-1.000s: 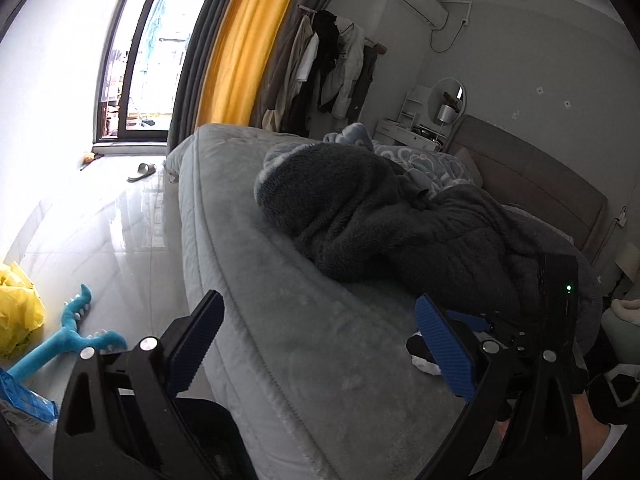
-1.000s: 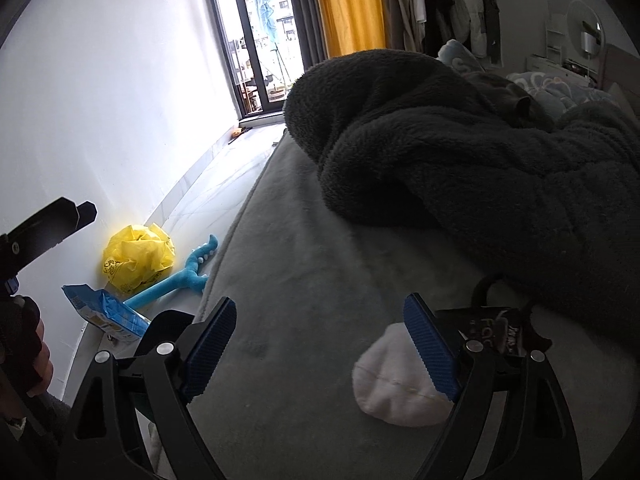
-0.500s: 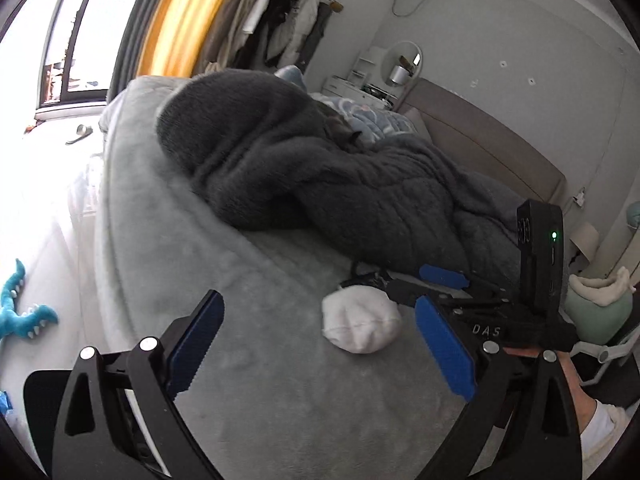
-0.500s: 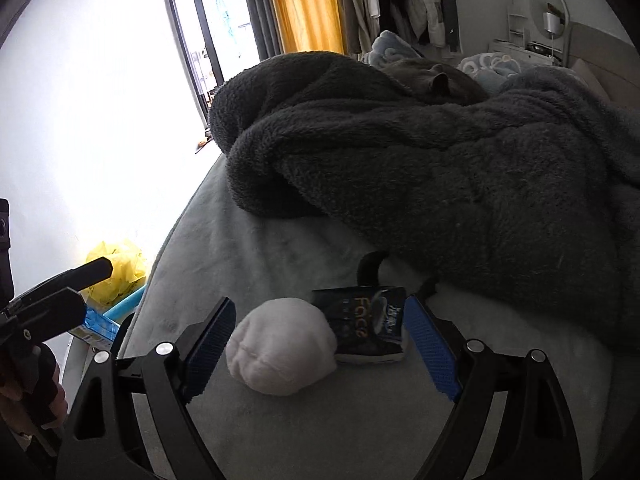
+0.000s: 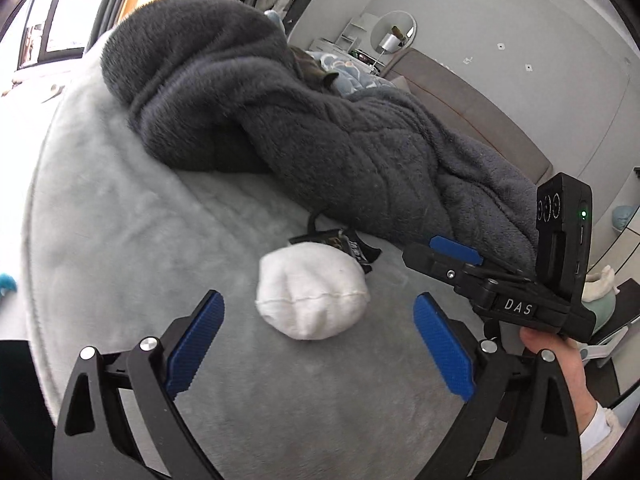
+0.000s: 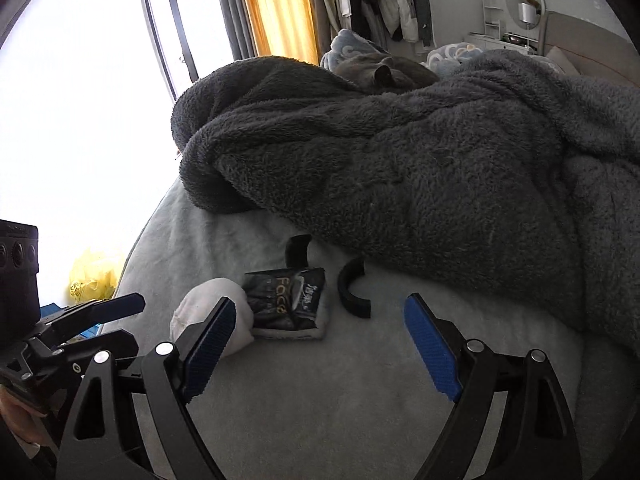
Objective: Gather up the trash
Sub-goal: 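Close the left tool on the white sock, then lift the sock with the left tool while the right grasps the black 'Face' tissue packet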
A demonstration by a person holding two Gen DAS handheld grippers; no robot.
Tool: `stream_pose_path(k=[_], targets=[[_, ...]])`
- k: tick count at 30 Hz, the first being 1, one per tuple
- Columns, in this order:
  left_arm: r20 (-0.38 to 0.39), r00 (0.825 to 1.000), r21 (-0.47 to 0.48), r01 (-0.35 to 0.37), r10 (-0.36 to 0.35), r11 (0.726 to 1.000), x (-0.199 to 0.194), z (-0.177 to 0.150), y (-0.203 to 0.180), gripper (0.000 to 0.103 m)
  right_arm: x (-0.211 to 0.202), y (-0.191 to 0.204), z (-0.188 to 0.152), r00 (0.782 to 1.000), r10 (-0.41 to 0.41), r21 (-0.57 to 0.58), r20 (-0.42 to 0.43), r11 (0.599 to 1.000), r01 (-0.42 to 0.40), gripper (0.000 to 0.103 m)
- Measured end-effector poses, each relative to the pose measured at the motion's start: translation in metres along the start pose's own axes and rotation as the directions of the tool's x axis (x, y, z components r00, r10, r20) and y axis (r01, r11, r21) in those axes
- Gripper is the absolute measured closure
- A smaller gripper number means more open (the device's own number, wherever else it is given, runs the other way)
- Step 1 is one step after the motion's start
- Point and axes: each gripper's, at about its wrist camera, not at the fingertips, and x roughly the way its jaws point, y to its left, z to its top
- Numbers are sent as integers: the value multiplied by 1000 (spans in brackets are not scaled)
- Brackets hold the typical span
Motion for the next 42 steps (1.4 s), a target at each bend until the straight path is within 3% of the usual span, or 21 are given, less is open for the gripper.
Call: stream_pose_path(k=[9, 17, 24, 30, 33, 42], targets=[[-68, 998, -74, 10, -15, 997, 24, -4, 6, 31, -1, -8, -4, 1000, 2, 11, -20, 1000, -2, 16], [-46, 999, -118, 13, -19, 993, 16, -1, 15, 55, 9, 2, -3, 999, 0, 5, -53, 1000, 0, 16], [-9, 1000, -76, -16, 15, 997, -3, 7, 19, 81, 20, 15, -4, 996, 24, -4, -85, 1000, -25, 16], [-23, 999, -60, -24, 23, 998, -11, 7, 28, 96, 31, 25, -1, 993, 19, 0, -113, 1000, -19, 16], [-26, 999, -46, -32, 31, 998, -17, 6, 32, 102, 30, 27, 2, 995, 11, 14, -104, 1000, -9, 16], [-1, 1000, -34, -26, 26, 999, -39, 9, 43, 102, 49, 26, 2, 987, -20, 50, -159, 998, 28, 16]])
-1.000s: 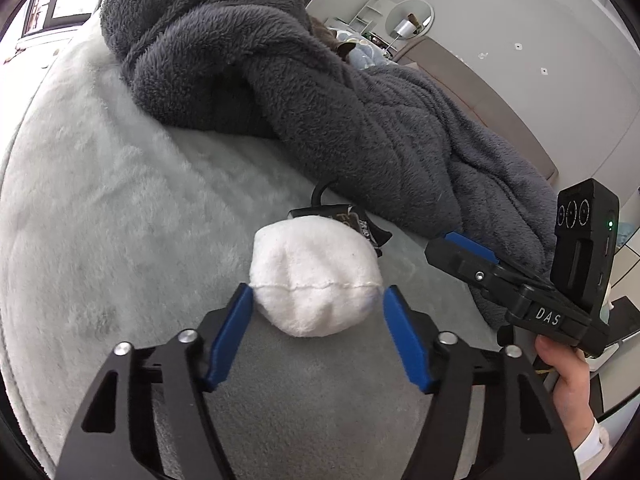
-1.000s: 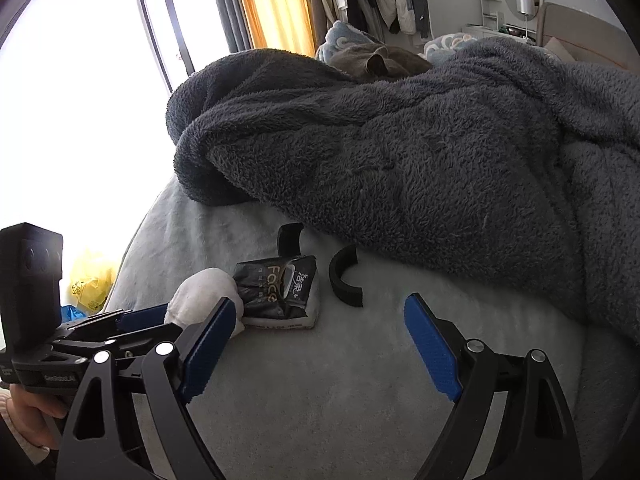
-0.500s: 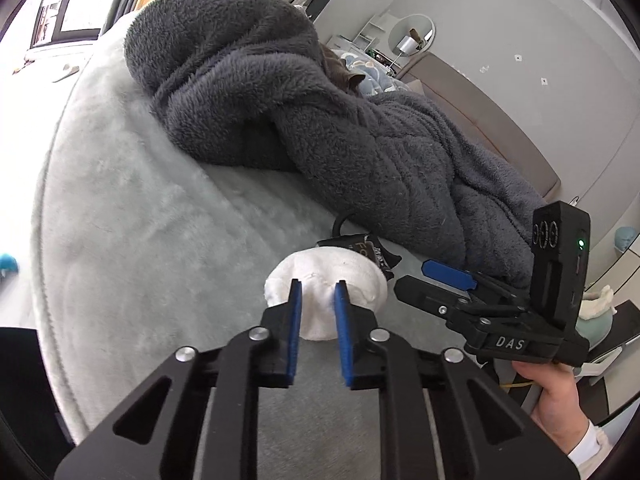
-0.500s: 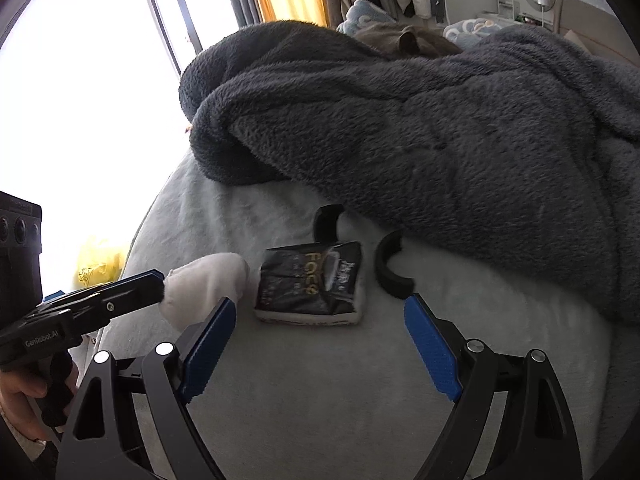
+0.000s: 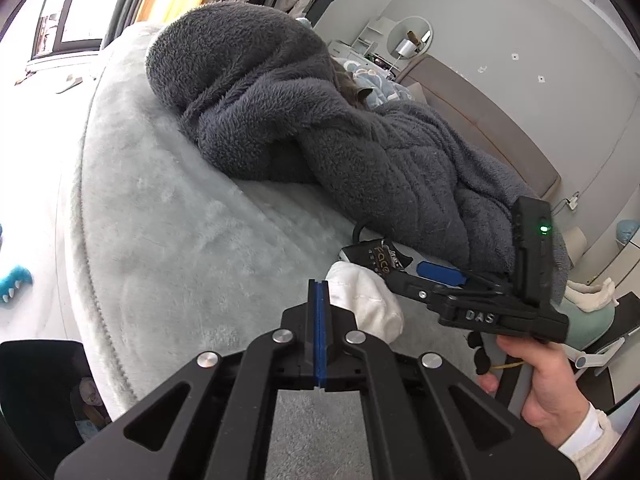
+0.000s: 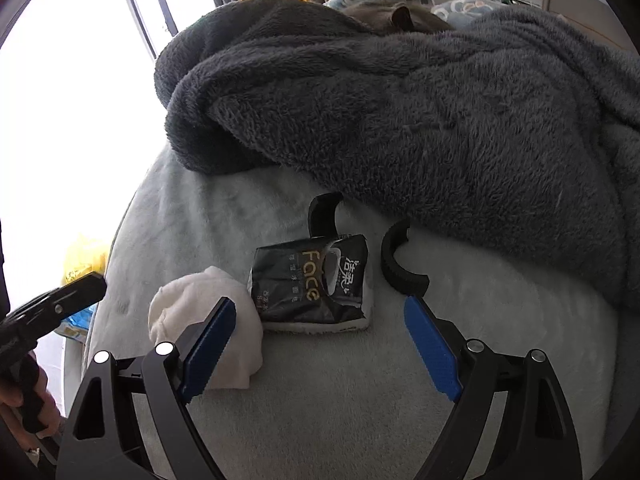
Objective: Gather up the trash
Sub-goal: 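Lift the sock with the left tool while the right grasps the black 'Face' tissue packet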
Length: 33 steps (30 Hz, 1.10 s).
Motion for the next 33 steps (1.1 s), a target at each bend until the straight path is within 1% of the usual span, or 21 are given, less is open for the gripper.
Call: stream_pose_path(k=[2, 4, 6, 8, 9, 11, 14, 17, 19, 20, 22, 24, 26, 27, 29, 33], targets=[[-3, 1000, 1, -2, 2, 1000, -1, -1, 2, 101, 0, -1, 1, 1000, -5, 4, 12, 1000, 5, 16], [-17, 1000, -7, 8, -8, 1000, 1, -1, 4, 88, -2, -3, 1, 1000, -14, 9, 27, 1000, 14, 16], [-22, 1000, -17, 10, -10, 1000, 4, -2, 3, 57, -3, -5, 2, 999, -11, 18, 38, 1000, 11, 16], [-22, 999, -19, 24, -24, 1000, 10, -2, -2, 49, -3, -9, 3, 999, -9, 24, 41, 1000, 8, 16], [-27, 999, -14, 32, -33, 999, 13, -2, -5, 42, -3, -11, 2, 999, -7, 26, 41, 1000, 6, 16], [-37, 998, -3, 51, -51, 999, 20, -4, -13, 35, -5, -15, 1, 999, -1, 37, 41, 999, -1, 16], [-71, 994, -1, 79, -78, 997, 35, -7, -22, 30, -8, -19, 2, 999, 4, 49, 47, 999, -6, 16], [-105, 991, -9, 80, -80, 997, 51, -11, -27, 27, -12, -25, 0, 998, -4, 53, 55, 999, 1, 16], [-123, 990, -21, 67, -69, 998, 61, -14, -29, 27, -14, -29, -1, 999, -5, 60, 54, 998, 2, 16], [-125, 990, -26, 63, -65, 998, 63, -15, -29, 29, -14, -32, -2, 999, -4, 64, 50, 998, 1, 16], [-128, 990, -27, 49, -52, 998, 67, -16, -31, 41, -14, -35, -4, 999, -3, 67, 41, 998, 0, 16], [-136, 990, -24, 39, -42, 999, 70, -15, -31, 57, -13, -37, -3, 999, 0, 68, 37, 998, -3, 16], [-138, 990, -19, 35, -37, 999, 70, -15, -31, 65, -12, -36, -4, 1000, 10, 62, 29, 998, -12, 16], [-136, 990, -12, 31, -32, 999, 69, -15, -31, 68, -11, -34, -4, 1000, 14, 57, 24, 998, -15, 16], [-123, 992, 4, 19, -18, 1000, 65, -14, -33, 69, -9, -30, -4, 1000, 26, 49, 15, 998, -26, 16], [-73, 997, 18, -23, 24, 1000, 48, -7, -27, 70, -4, -22, -2, 999, 44, 37, 9, 998, -45, 16]])
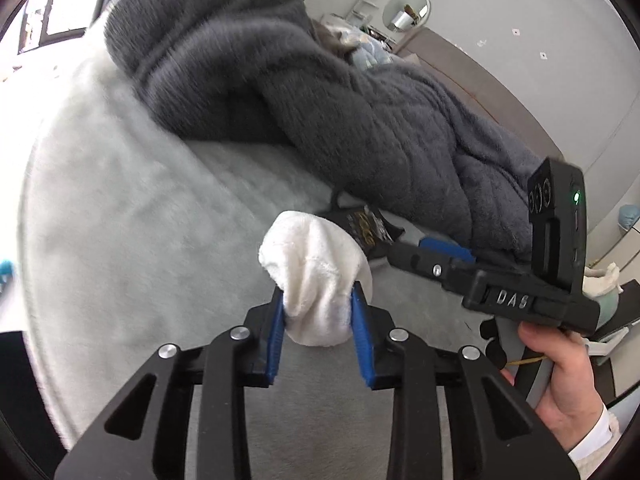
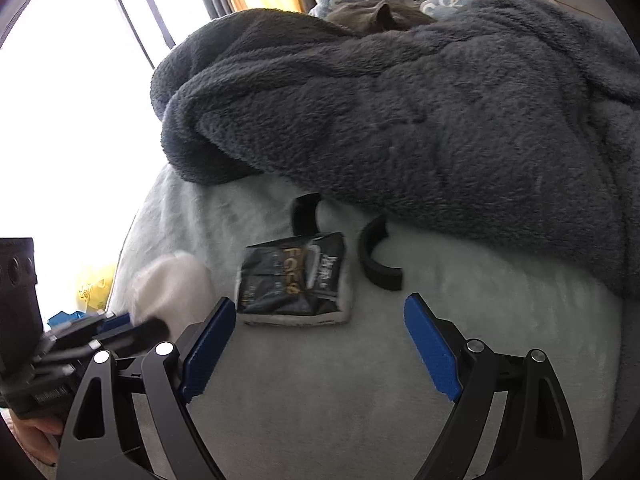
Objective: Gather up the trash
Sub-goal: 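Lift the sock with the left tool while the right grasps the black 'Face' tissue packet, then carry the sock and tissue packet over the black bin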
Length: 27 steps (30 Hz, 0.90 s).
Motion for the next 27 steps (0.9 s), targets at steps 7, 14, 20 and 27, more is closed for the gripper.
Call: stream_pose_path(k=[7, 14, 20, 27], targets=[[53, 998, -11, -40, 40, 999, -25, 7, 13, 70, 18, 14, 0, 999, 9, -15, -50, 1000, -10, 15], [57, 995, -2, -77, 77, 997, -42, 7, 27, 70, 40, 32, 1, 996, -55, -61, -74, 997, 51, 13], [74, 990, -3, -123, 123, 992, -66, 5, 46, 70, 55, 49, 3, 987, -151, -115, -62, 983, 143, 20], [104, 976, 11, -193, 190, 981, -88, 5, 65, 70, 49, 87, 14, 971, -237, -168, 32, 956, 239, 30]])
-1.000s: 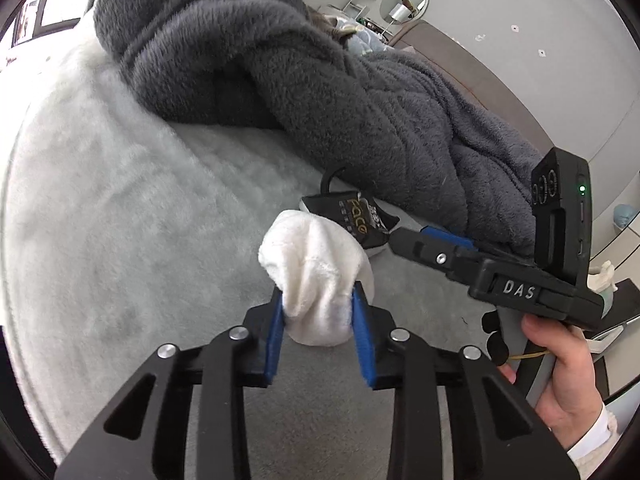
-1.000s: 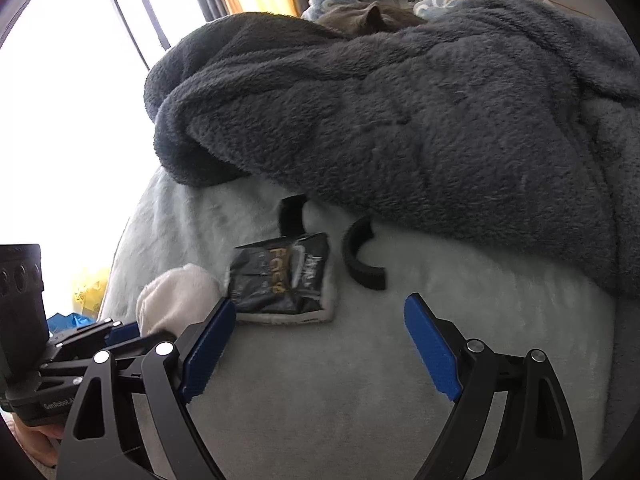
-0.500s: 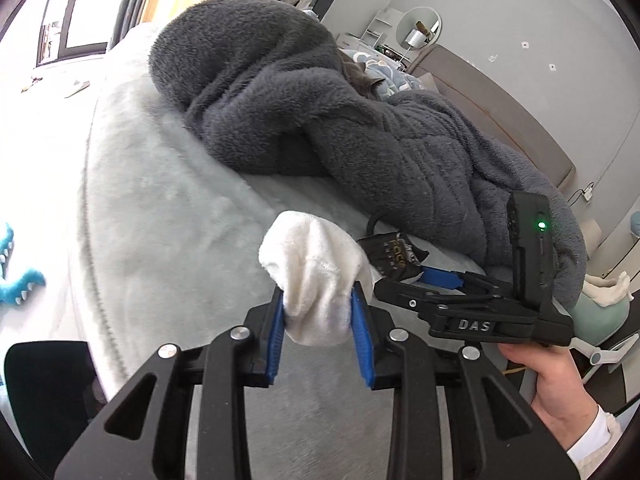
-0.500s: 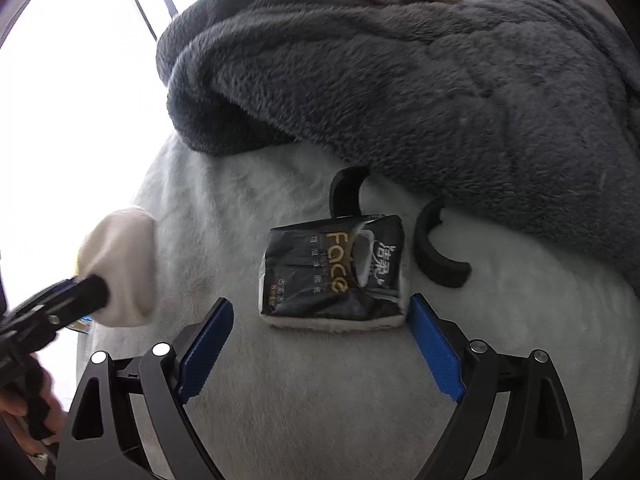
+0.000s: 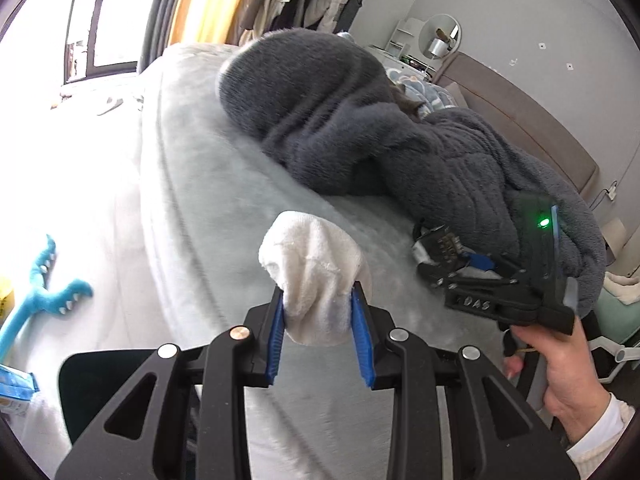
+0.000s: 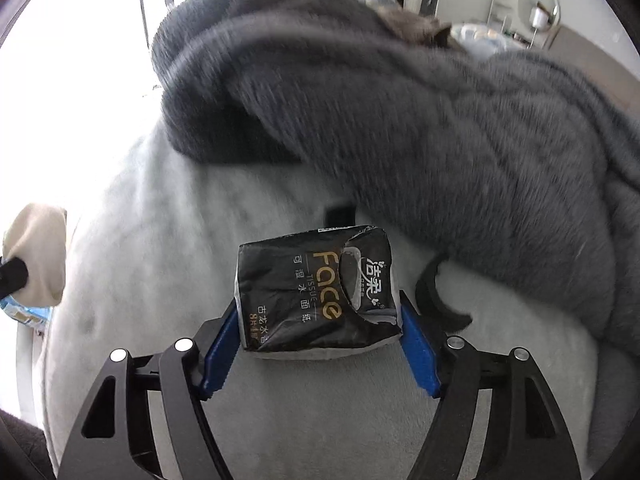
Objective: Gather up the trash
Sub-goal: 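Carry the sock and tissue packet over the black bin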
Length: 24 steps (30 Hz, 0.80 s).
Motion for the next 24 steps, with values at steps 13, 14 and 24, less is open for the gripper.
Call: stream_pose_path(k=[13, 14, 24], targets=[[13, 991, -6, -131, 131, 991, -27, -12, 52, 69, -46, 63, 21, 969, 107, -72, 223, 993, -93, 30], [8, 990, -10, -138, 138, 990, -28, -13, 57, 69, -50, 69, 21, 964, 120, -82, 239, 991, -103, 30], [-114, 975, -67, -201, 193, 977, -27, -37, 106, 69, -66, 125, 21, 928, 223, -159, 300, 970, -182, 30]])
